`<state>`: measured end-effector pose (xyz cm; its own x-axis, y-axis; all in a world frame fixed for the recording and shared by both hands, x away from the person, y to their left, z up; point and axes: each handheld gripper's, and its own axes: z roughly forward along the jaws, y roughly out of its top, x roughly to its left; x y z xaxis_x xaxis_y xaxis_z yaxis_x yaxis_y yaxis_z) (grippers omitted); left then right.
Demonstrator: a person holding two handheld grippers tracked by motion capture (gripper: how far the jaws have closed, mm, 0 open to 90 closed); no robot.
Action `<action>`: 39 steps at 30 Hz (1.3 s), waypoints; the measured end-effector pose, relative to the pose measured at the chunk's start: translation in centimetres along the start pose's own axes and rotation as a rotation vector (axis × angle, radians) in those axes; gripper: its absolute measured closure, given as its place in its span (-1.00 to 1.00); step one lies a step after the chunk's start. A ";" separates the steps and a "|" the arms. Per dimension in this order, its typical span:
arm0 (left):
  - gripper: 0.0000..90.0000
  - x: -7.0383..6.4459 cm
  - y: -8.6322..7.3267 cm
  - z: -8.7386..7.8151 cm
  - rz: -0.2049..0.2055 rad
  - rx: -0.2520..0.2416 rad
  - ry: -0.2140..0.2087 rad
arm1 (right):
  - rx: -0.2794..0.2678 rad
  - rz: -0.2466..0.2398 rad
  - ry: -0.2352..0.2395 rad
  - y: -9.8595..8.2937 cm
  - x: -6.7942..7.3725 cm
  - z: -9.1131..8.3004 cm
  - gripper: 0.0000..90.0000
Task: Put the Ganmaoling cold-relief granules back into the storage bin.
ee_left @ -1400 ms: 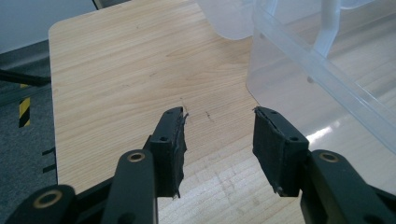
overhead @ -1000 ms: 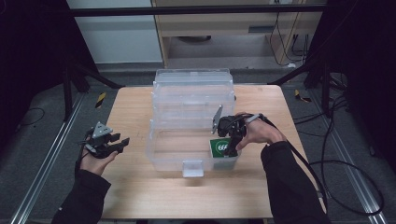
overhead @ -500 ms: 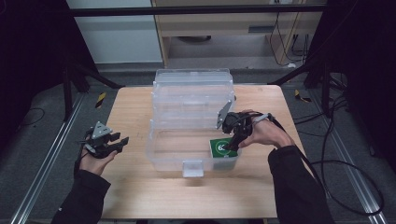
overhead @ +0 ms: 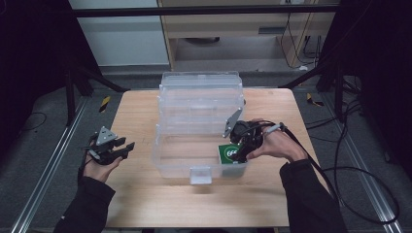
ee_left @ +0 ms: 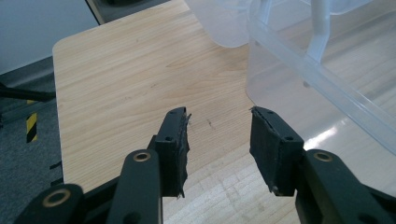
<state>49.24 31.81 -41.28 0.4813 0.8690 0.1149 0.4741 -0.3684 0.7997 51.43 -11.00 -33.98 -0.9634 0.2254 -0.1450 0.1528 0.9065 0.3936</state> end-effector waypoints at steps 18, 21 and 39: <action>0.26 -0.1 0.2 0.5 0.008 -0.005 -0.012 | 0.007 0.005 0.059 0.3 2.0 2.2 -0.17; 0.26 -0.1 0.3 0.5 0.006 -0.008 -0.014 | -0.007 0.003 0.071 0.6 2.2 2.6 -0.11; 0.26 0.0 0.3 0.6 0.004 -0.010 -0.022 | -0.016 -0.036 0.111 2.5 2.9 5.6 0.05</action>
<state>49.83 31.55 -41.43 0.4989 0.8602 0.1054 0.4646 -0.3682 0.8053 50.22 -6.09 -38.51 -0.9869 0.1508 -0.0581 0.1149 0.9074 0.4043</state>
